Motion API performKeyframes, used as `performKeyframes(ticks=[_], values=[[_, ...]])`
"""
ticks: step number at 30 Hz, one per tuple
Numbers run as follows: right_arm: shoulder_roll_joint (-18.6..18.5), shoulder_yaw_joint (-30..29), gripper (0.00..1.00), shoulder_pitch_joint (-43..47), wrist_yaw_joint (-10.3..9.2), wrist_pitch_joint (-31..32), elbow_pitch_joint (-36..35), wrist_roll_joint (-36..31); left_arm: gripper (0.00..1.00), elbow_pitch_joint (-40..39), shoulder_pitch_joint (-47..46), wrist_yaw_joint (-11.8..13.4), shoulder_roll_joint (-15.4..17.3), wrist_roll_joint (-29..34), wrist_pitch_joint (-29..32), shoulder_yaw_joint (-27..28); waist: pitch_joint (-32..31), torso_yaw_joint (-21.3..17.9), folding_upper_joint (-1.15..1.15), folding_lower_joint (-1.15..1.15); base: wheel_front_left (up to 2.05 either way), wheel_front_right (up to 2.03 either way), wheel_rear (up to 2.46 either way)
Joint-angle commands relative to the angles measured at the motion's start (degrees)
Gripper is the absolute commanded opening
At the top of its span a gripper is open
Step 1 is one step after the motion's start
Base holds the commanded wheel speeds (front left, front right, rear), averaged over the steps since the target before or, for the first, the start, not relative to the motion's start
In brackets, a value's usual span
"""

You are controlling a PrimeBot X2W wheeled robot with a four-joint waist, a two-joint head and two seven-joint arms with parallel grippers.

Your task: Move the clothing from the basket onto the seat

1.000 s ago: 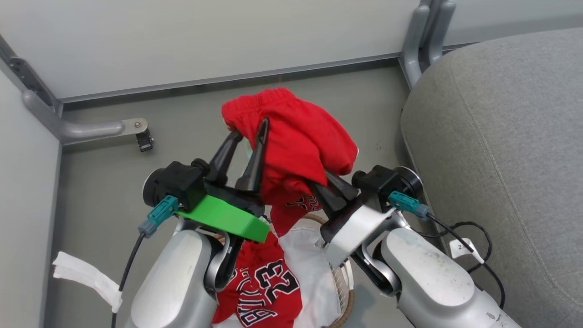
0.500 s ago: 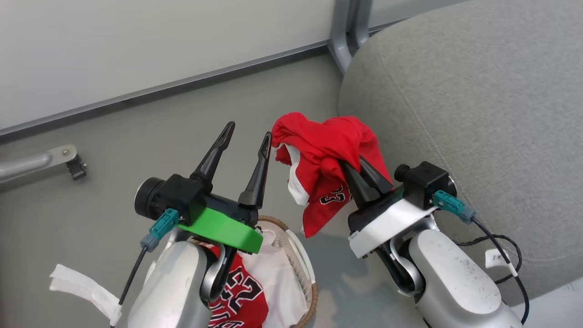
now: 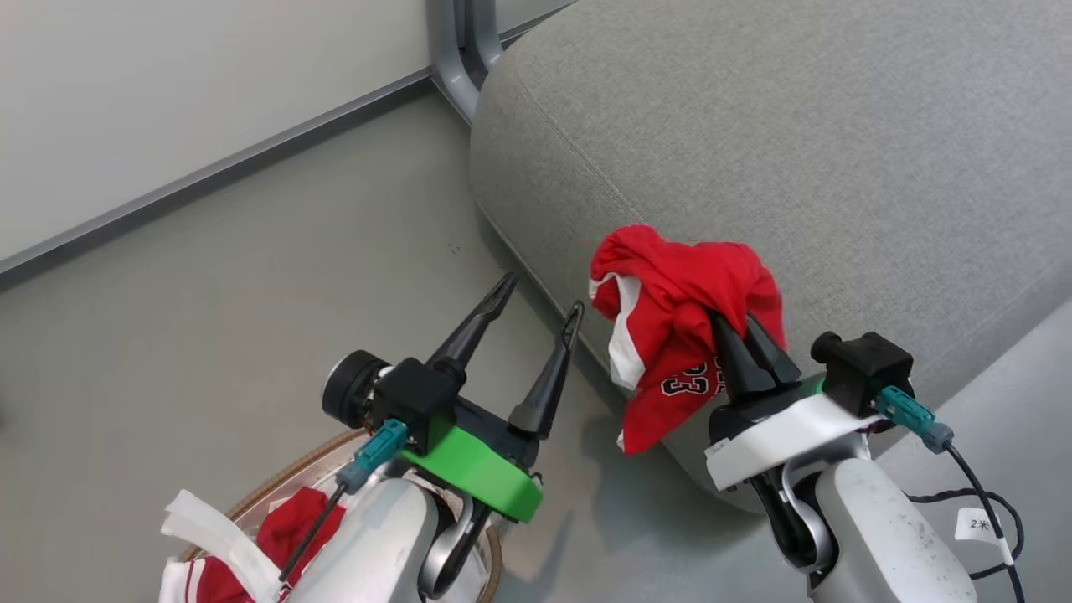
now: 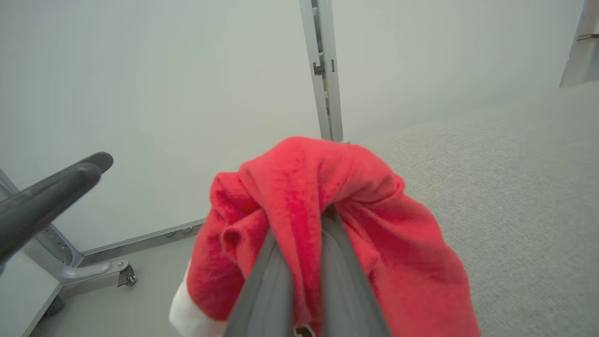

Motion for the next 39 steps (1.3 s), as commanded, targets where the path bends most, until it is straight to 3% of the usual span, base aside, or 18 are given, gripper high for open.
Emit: performKeyframes(ticks=[1,10,17,26,39], values=[[0.01,-0.83,0.0,0.98,-0.04,-0.13,-0.88,-0.39,1.0,0.19,-0.79,-0.15,0.45,-0.61,-0.05,-0.93,1.51,-1.68,-0.01,0.0,0.0,0.0,0.0],[-0.22,-5.88,0.0,-0.22,-0.05,-0.13,-0.65,-5.47,1.0,0.69,-2.02,-0.15,2.05,-1.53,-0.05,-5.56,4.84,-2.02,-0.01,0.0,0.0,0.0,0.0],[-5.64,-7.64,0.0,-10.5,-0.05,-0.13,5.5,-10.6,1.0,0.12,-1.44,-0.15,4.9,-0.18,-0.05,-3.94,9.9,-1.86,-0.01,0.0,0.0,0.0,0.0],[-13.85,-15.23,0.0,-24.82,-0.06,-0.13,18.0,-12.72,1.0,-1.46,-4.77,-0.1,9.12,-0.22,-0.05,-5.1,18.86,4.12,-0.01,0.0,0.0,0.0,0.0],[-21.05,-30.15,0.0,-40.14,-0.06,-0.12,31.74,-20.32,1.0,-4.47,-9.66,-0.09,12.4,0.46,-0.05,-4.49,29.24,10.88,-0.01,0.0,0.0,0.0,0.0]])
